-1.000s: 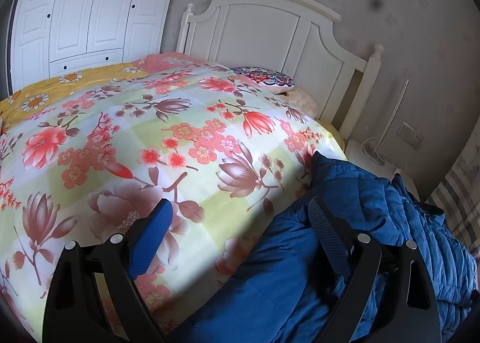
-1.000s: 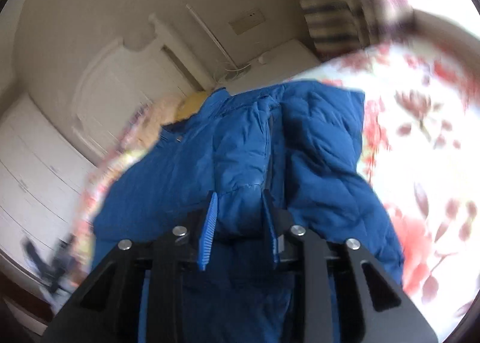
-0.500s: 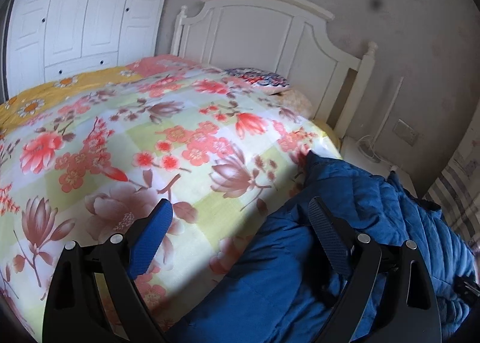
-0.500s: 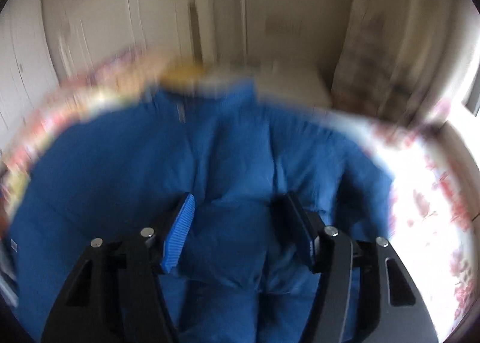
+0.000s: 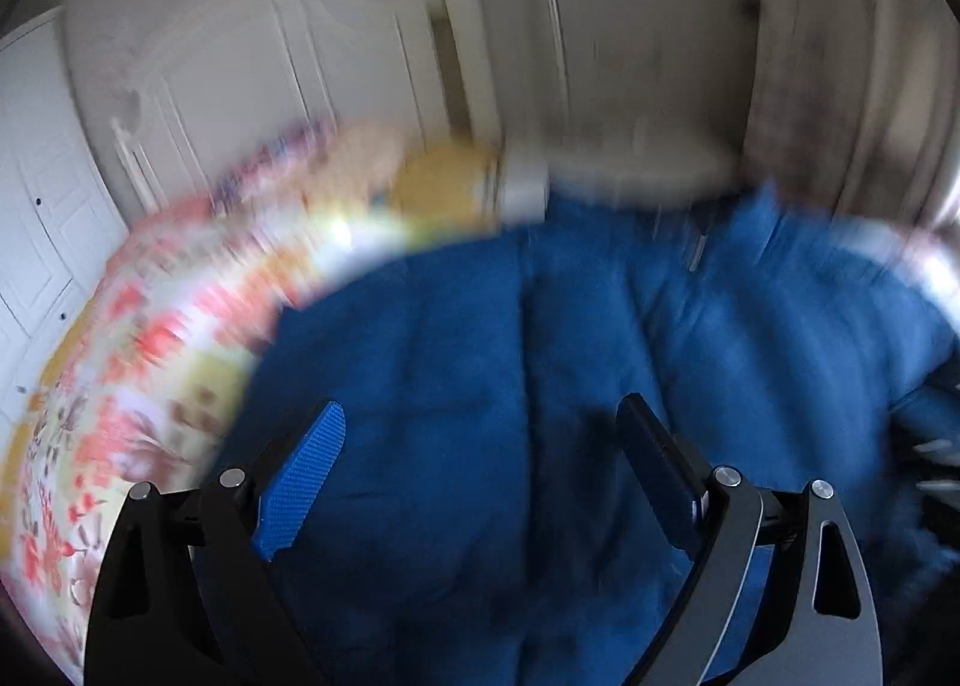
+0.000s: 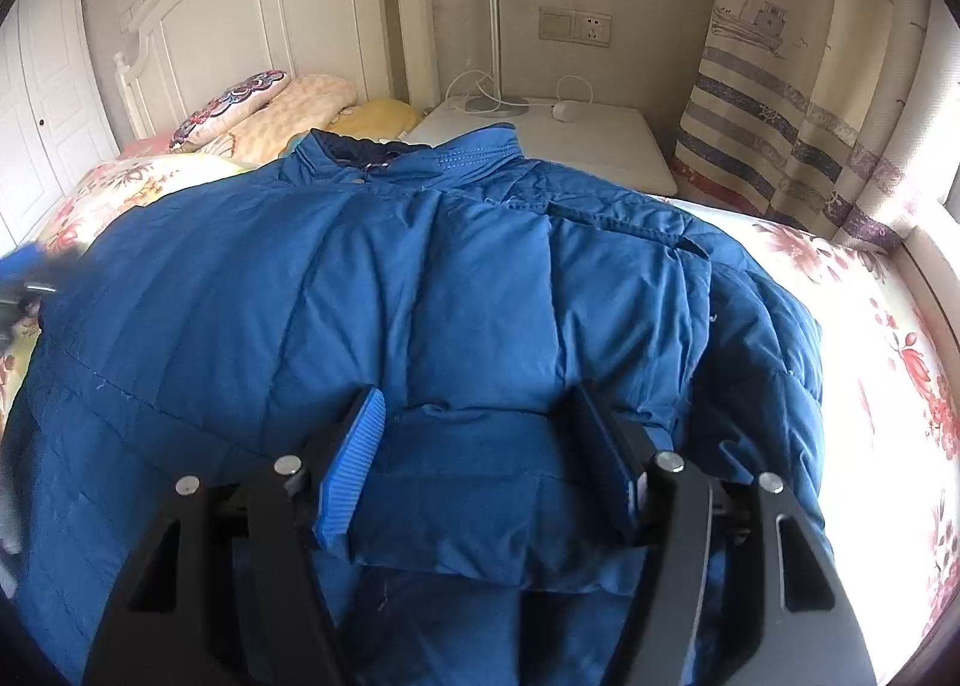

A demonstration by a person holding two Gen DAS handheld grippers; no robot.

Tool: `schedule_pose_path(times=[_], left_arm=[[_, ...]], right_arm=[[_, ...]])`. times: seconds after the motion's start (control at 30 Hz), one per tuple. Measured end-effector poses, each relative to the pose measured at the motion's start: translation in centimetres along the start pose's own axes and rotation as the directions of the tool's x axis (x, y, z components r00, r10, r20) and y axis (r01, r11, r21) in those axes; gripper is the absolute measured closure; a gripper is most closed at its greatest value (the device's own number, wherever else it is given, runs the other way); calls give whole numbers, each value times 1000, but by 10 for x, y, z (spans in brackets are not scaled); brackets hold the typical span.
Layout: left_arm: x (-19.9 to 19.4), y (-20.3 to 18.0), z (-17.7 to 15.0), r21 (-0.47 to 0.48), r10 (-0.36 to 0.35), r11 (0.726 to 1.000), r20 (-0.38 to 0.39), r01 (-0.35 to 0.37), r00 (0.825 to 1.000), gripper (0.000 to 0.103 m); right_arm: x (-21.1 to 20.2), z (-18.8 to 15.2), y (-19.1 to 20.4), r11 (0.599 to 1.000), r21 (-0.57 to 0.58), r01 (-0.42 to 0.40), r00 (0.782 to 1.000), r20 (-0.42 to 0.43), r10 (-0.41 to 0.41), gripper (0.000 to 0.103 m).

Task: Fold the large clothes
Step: 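Press the folded blue jacket flat with both tools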

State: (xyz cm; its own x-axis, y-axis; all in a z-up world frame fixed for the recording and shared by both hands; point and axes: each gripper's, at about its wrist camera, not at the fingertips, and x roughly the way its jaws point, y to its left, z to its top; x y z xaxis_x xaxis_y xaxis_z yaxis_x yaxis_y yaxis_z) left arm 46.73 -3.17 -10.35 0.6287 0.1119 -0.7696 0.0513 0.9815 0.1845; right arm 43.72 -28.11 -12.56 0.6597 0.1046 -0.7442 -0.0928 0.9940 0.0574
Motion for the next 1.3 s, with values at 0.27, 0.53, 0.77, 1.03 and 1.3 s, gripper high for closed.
schedule_pose_path(times=[0.27,0.53,0.77,1.03,1.3], left_arm=[[-9,16,28,-52,-4,999,52,7,999,7],[72,70,39,-181,-122,978,-115,100,986,4],[30,92,31,-260,20,965,18,-15,1000,6],[29,65,-9,-78,67,995,33,-65,997,4],[30,73,-12,-107,48,993,33,-45,998,4]], right_arm=[[-1,0,-3,1000,13,-20,1000,2,20,38],[-2,0,-9,998,32,-58,998,9,57,38],[-2,0,-10,997,44,-71,997,8,70,38],[-2,0,-12,996,51,-80,997,10,79,38],[-2,1,-4,999,19,-47,999,9,46,35]])
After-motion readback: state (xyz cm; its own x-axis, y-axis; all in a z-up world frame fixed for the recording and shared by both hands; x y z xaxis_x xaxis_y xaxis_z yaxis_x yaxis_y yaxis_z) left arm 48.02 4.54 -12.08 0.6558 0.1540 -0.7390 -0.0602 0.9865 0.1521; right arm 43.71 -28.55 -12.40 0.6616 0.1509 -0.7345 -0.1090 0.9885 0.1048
